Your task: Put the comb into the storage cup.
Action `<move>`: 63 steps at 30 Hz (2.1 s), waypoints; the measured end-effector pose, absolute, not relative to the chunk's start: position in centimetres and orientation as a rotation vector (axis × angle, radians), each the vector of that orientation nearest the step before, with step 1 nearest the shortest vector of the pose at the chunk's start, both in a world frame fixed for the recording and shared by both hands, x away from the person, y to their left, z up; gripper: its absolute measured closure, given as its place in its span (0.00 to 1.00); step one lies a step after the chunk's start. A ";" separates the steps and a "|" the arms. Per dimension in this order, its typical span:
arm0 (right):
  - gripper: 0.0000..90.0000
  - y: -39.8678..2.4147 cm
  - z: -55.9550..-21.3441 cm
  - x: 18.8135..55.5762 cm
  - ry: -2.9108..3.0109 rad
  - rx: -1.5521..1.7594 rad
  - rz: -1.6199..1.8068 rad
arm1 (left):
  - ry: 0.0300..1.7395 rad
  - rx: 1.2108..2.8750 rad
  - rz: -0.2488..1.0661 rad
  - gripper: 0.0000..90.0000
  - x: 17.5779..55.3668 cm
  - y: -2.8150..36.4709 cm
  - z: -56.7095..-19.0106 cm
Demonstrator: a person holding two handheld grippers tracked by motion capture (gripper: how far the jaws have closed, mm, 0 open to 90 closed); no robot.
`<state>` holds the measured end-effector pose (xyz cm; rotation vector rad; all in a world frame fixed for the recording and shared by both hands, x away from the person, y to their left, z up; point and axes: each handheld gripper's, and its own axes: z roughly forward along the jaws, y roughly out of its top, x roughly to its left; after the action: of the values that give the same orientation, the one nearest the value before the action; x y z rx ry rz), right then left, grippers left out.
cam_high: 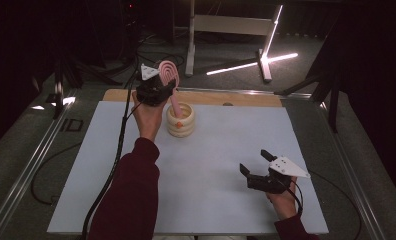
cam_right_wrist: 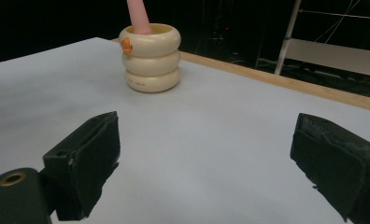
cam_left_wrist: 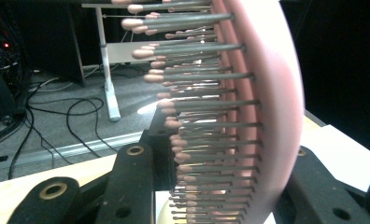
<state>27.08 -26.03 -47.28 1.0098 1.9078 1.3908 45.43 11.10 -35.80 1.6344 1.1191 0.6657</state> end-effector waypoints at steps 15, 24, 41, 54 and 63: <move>0.10 -26.0 -47.3 27.1 1.907 1.007 1.397 | 1.122 1.644 0.652 0.71 45.7 10.7 -36.5; 0.10 -26.0 -47.4 27.1 1.910 1.013 1.391 | 1.126 1.641 0.644 0.71 45.8 10.6 -36.9; 0.10 -26.1 -47.3 27.1 1.906 1.015 1.392 | 1.140 1.648 0.633 0.71 46.1 10.2 -37.6; 0.10 -26.1 -47.3 27.1 1.904 1.016 1.392 | 1.141 1.651 0.628 0.71 46.2 9.8 -38.0; 0.10 -26.2 -47.3 27.1 1.899 1.020 1.388 | 1.146 1.664 0.629 0.71 46.3 9.6 -38.4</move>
<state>27.11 -26.19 -47.32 1.0203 1.8992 1.3875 46.25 9.59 -38.43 1.6638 1.1464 0.6287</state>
